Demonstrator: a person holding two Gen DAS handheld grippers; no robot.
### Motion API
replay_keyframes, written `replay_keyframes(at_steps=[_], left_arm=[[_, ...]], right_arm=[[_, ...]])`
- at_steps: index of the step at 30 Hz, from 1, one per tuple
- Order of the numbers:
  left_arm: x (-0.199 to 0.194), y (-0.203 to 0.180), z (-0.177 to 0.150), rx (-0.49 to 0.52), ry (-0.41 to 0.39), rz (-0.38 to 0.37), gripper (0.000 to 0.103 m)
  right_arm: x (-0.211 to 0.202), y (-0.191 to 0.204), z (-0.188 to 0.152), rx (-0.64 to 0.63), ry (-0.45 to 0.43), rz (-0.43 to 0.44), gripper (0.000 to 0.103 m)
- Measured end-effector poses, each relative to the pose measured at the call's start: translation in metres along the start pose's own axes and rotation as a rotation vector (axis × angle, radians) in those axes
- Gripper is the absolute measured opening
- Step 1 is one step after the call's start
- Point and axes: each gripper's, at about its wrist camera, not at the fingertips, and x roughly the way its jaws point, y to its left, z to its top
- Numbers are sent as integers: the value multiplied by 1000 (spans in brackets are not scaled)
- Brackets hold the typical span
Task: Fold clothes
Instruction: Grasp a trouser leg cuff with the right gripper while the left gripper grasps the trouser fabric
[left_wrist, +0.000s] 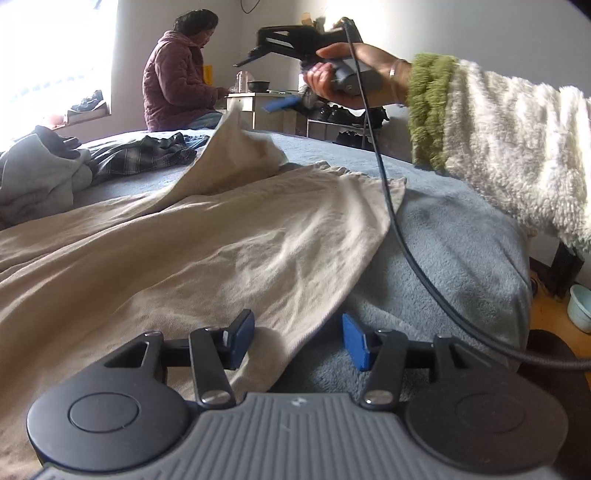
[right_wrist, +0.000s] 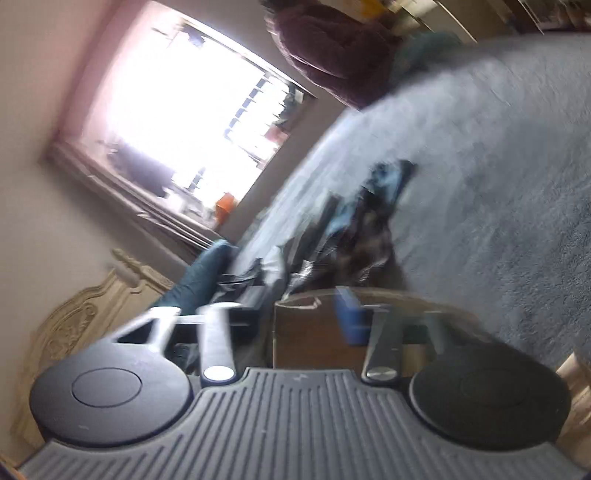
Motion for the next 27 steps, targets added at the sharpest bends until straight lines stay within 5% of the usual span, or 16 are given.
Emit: replay_keyframes(at_steps=[1,8,12,14,16,20,23,25,27], left_arm=[[0,0,-1,2,-3,2,53],[0,-4,-1,40,-4,15,53],[-3,-9,-1,69,10,27,53],[-6,-14,-2,92,21,43,53],[-8,-16,-3,83,27,58,53],[-8,-19,-4,77,33,103,47],[-7,-22,-4,83,33,164,20],[-9,-20,-1,47,28,180,6],[-15,-19,1,21,6,190,3]], right_arm=[[3,-3,5,27,33,-37,92],[-124,-42,-42,20,6,-38,91],[-199,-73,-90,46,4,-182,90],[-208,-91,-108,60,41,-256,81],[-205,-106,-118,100,81,-282,62],[-178,-111,-122,76,91,-261,58],[-163,-106,-119,20,52,-287,43],[-160,-106,-117,17,19,-292,4],[-169,-108,-119,42,-17,-258,4]])
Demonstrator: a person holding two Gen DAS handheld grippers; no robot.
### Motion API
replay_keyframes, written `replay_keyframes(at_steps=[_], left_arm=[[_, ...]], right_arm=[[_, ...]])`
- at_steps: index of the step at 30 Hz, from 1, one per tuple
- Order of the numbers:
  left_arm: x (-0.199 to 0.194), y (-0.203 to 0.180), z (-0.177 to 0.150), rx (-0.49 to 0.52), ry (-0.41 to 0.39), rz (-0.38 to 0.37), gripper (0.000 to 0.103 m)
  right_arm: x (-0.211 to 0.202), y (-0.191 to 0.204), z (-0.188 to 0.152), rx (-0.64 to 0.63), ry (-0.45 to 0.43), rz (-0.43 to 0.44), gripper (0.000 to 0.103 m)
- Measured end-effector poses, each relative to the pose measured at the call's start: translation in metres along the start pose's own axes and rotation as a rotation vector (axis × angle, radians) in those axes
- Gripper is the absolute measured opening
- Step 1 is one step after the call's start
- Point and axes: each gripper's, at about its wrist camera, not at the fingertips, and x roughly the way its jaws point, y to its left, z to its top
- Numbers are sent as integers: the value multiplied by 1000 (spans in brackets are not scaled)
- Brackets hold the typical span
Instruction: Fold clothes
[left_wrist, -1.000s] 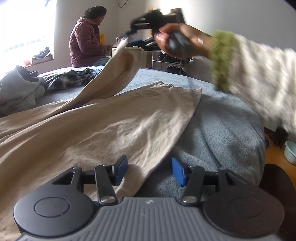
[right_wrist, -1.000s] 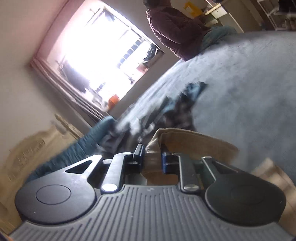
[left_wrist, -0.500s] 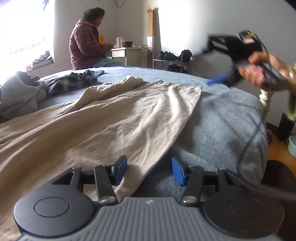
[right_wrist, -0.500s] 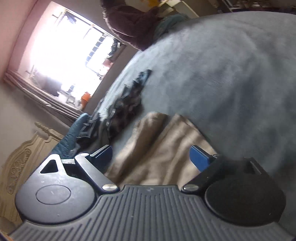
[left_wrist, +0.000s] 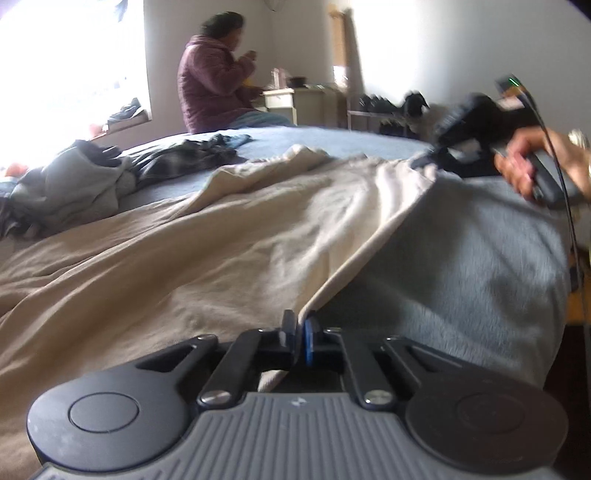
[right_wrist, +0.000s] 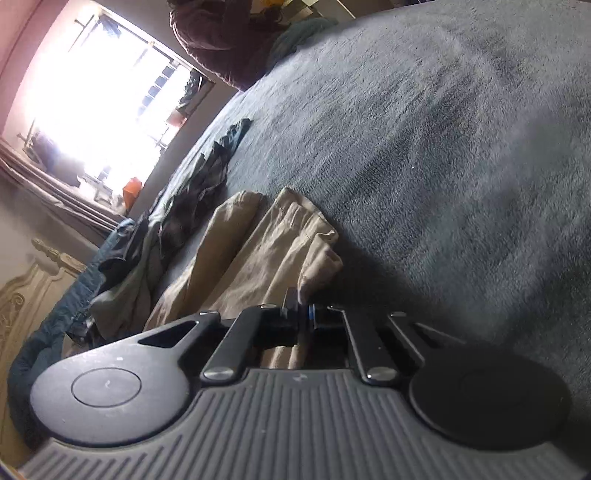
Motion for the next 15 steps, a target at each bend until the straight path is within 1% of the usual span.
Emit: replay_keyframes(at_steps=[1,3,5,7,9,12,15], left_arm=[[-6,1,1,-10,-18,2,3],[-21,-2,4,12,-55,-1,3],[-37,-4,4,22,-73,-23,3],[-50,-6,0,25,-86,-50,3],[-54,-10,-8,31,-76,-70,3],[-54,-16,-23,42,-49,-87,3],[-58,-18,-29,43,-50,-98,3]], right_arm=[[-6,-1,-1,9,-19,13,3],[-28,9,-6,-55,-65,24,3],[-56,21,-11,-120,-105,39,3],[-83,30,-18,-161,-138,53,3],[-105,30,-29,-192,-159,40,3],[-115,12,-50,-190,-151,-21,3],[-108,-15,-68,-114,-128,-57,3]])
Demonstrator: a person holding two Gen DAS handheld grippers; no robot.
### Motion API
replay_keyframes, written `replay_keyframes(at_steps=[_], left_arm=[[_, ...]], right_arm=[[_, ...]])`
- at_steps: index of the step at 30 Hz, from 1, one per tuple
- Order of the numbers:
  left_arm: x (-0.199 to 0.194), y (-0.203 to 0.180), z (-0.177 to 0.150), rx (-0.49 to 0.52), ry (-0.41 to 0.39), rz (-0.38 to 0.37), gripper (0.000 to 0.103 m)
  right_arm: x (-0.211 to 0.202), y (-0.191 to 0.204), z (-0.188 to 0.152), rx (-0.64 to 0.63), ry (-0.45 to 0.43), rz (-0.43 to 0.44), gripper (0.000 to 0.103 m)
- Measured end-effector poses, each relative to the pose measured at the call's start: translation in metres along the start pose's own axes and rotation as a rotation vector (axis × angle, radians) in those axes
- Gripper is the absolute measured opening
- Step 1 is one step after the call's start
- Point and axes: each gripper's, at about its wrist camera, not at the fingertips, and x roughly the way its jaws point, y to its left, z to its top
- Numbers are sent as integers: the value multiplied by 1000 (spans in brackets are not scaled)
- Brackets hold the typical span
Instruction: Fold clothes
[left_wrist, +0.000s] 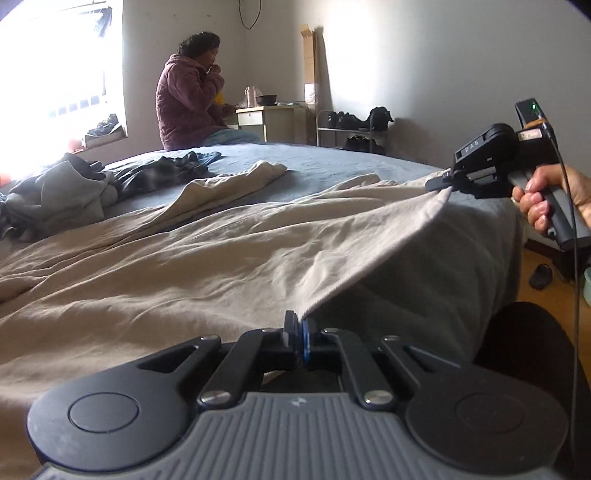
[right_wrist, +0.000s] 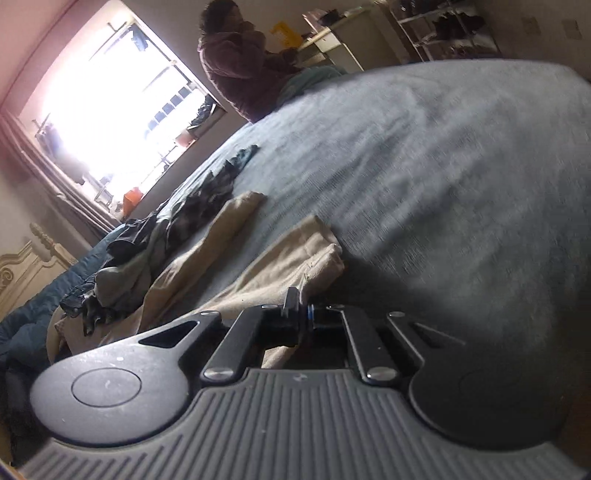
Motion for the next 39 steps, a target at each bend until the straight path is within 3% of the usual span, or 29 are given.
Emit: replay_keyframes(at_steps=[5,9,11,13,15,19,24,28,32,35,38,39], left_arm=[[-3,3,8,-18,-31,-23,5],[7,10,-6,-117,48,-79,24],[-8,15,-13,-168,20,-108,34],[-31,24,-21,-222,-7,-113,54],[-55,42,-33,-324,-23,-94,57],[-104,98,-71,-629,-36,2,57],[-168,168,-128,-980,-109,262,57],[-200,208,-170,-1237,-229,321,57],[-203,229,-184,-1327,-294,333,57],[-197,240,-189,-1389,-305,328,49],[-195,248,-193,-1425,-304,336,36],[-193,249,-194,-1428,-301,340,27]], right_arm=[[-13,-1,2,36,-64,22,3],[0,-2,-3,19,-32,-29,3],[10,-14,-11,76,9,-43,5],[11,-28,-18,181,21,9,7],[7,-39,-23,258,12,77,7],[5,-49,-31,344,26,128,9],[7,-41,-38,359,43,173,14],[15,-33,-38,360,63,185,16],[22,-28,-36,379,79,180,16],[24,-24,-38,384,81,172,16],[26,-19,-40,384,87,168,16],[27,-18,-41,384,89,167,16]])
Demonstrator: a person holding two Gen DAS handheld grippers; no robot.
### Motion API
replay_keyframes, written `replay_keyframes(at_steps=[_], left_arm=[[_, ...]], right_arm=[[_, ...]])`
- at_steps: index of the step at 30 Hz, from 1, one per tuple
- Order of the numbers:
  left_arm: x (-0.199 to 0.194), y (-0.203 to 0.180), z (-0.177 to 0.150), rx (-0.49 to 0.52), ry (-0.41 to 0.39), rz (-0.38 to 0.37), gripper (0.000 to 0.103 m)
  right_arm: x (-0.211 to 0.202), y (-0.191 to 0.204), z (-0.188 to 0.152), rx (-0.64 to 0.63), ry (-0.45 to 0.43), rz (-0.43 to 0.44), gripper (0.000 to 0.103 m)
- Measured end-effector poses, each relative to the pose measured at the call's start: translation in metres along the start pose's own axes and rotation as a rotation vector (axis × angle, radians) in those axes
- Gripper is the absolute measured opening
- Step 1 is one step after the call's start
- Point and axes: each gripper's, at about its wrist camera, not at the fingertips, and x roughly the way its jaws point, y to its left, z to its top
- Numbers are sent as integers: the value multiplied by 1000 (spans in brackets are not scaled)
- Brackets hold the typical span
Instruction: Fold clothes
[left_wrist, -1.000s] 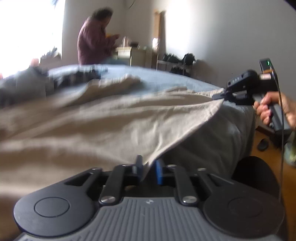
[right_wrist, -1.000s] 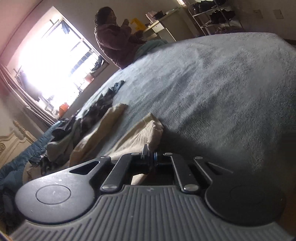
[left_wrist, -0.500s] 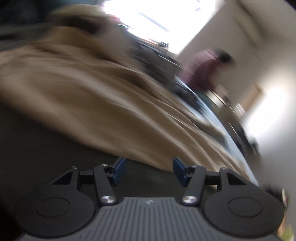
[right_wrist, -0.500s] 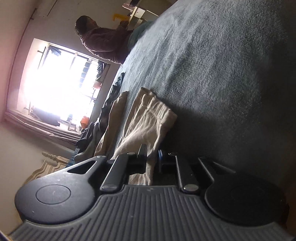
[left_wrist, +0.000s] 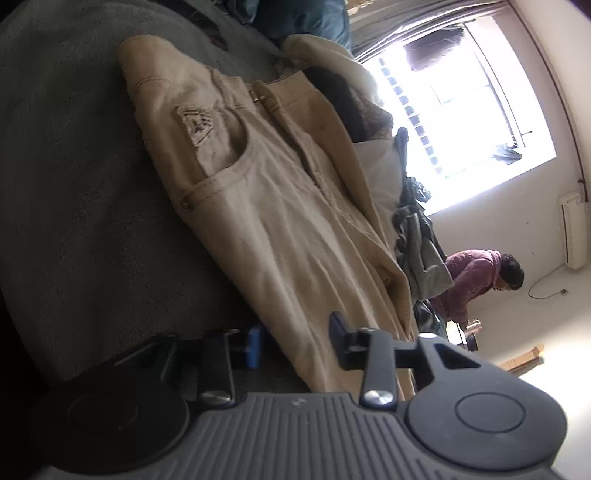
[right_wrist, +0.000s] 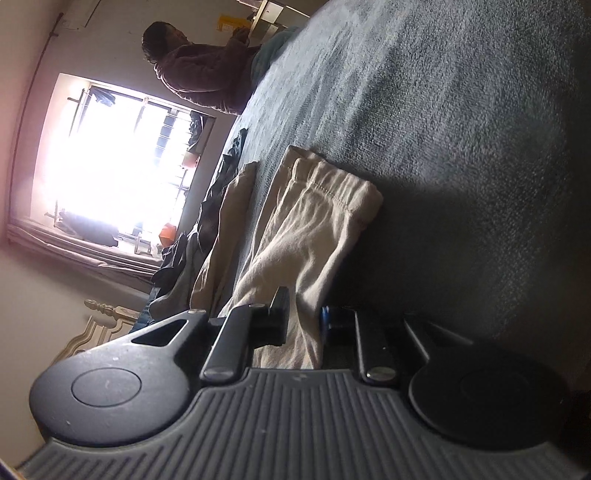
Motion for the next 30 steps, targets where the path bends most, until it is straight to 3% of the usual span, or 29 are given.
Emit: replay_keyframes(at_steps=[1,6,13,21,27,30], left_arm=[[2,-1,1,5,-2,12,17],[-4,5,-2,23,-34,27,4],[-32,-4,5,77,-61,2,4],[-41,-4,9,113,-17,41,3],[-48,-2,8,174,-4,60,3],[-41,8,2,207,35,101,4]], right_arm=[[1,1,-1,-1,2,-2,16],[7,6,-3,-37,-9,-33,16],[1,25,-3,-208,-55,-122,3],[-9,24,-7,-245,-45,-159,2],[-20,33,-5,-263,-68,-138,2],[-15,24,-7,-276,-41,-188,2]])
